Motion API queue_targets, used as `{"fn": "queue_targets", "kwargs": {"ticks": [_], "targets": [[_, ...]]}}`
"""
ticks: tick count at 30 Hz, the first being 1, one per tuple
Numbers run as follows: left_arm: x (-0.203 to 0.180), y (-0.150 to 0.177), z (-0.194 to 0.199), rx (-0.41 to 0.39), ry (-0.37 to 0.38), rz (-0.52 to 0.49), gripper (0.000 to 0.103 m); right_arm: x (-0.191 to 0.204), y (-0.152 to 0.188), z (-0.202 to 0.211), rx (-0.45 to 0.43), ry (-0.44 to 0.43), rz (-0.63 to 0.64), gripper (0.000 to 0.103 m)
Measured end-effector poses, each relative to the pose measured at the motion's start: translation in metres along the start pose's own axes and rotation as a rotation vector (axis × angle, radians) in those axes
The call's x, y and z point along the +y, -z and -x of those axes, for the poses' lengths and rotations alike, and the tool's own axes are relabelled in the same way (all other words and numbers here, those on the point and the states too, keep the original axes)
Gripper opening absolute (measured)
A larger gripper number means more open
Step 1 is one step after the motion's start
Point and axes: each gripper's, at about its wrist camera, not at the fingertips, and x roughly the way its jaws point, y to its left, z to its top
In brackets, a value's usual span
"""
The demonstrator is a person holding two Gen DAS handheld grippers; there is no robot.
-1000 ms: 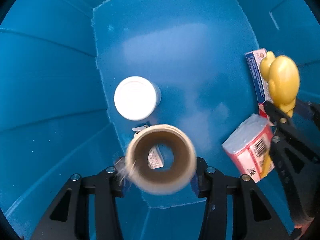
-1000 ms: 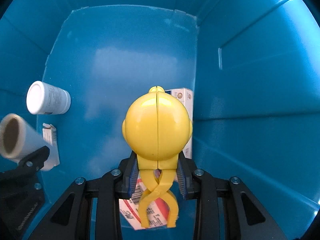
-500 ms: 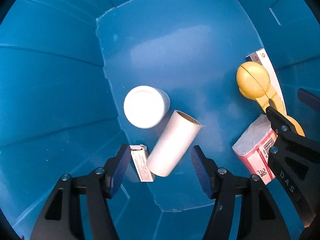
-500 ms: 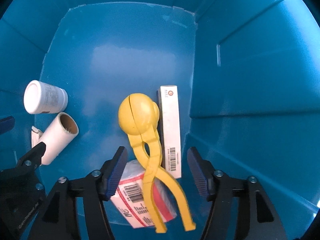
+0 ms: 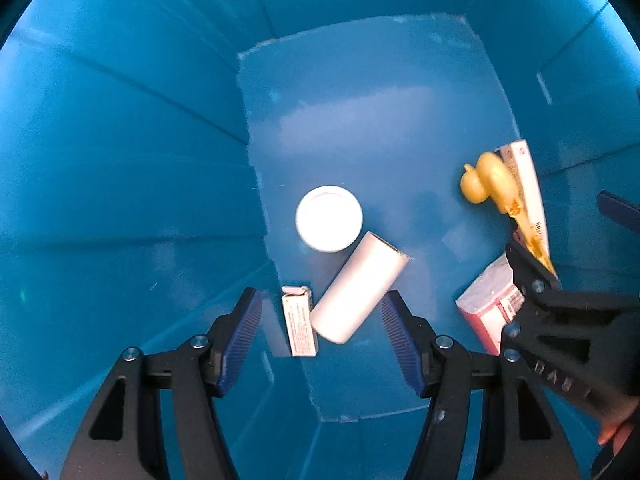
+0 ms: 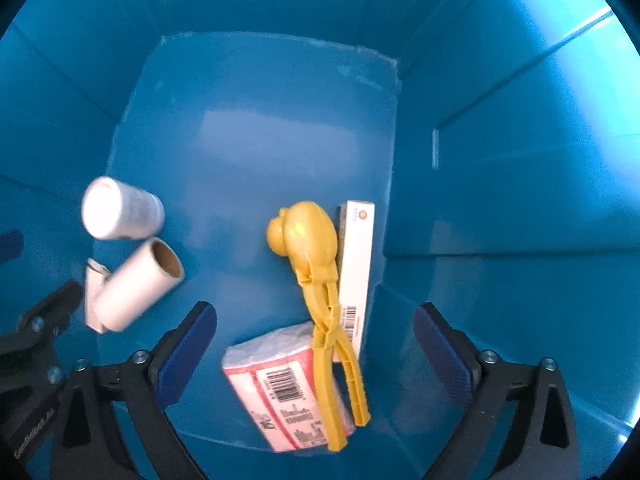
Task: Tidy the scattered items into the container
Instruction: 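Open the left tool in the crate while the right tool releases the yellow tongs, then move both tools back to the pile toward the green and yellow plush toy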
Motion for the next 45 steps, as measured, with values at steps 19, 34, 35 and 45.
{"fn": "queue_targets", "kwargs": {"ticks": [19,34,35,45], "targets": [[0.099,0.141,0.177,-0.537,0.182,-0.003,0.062,0.033,0.055,0.168,-0.277,0.035,-0.069,0.103],[0.303,0.285,0.161,-0.732,0.155,0.021,0.062,0.258,0.117,0.262,-0.519,-0.026,-0.035,0.103],[0.319,0.291,0.155,-0.738,0.155,0.03,0.062,0.275,0.118,0.261,-0.524,-0.041,-0.033,0.103],[0.442,0.329,0.079,-0.766,0.155,0.159,0.062,0.397,0.11,0.213,-0.525,-0.118,-0.061,0.103]]}}
